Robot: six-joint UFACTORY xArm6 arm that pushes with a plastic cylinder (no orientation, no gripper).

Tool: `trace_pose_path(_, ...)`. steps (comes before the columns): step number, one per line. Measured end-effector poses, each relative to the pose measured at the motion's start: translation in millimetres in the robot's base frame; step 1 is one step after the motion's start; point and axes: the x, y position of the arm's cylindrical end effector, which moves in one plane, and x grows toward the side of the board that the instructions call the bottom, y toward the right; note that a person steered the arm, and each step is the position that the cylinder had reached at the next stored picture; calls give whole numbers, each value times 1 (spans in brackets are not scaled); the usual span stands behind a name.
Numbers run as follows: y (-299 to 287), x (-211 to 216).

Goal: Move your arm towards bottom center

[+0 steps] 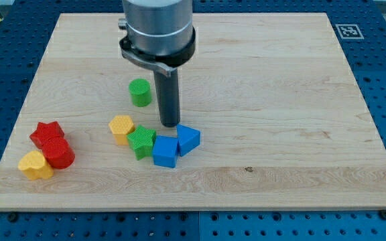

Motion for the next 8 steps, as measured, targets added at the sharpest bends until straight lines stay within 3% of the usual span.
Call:
trace_pose_path(1, 9, 19)
trace_pose_path(4, 69, 16)
trace_pose_path(6, 110, 58)
trace_pose_path(8, 107, 64)
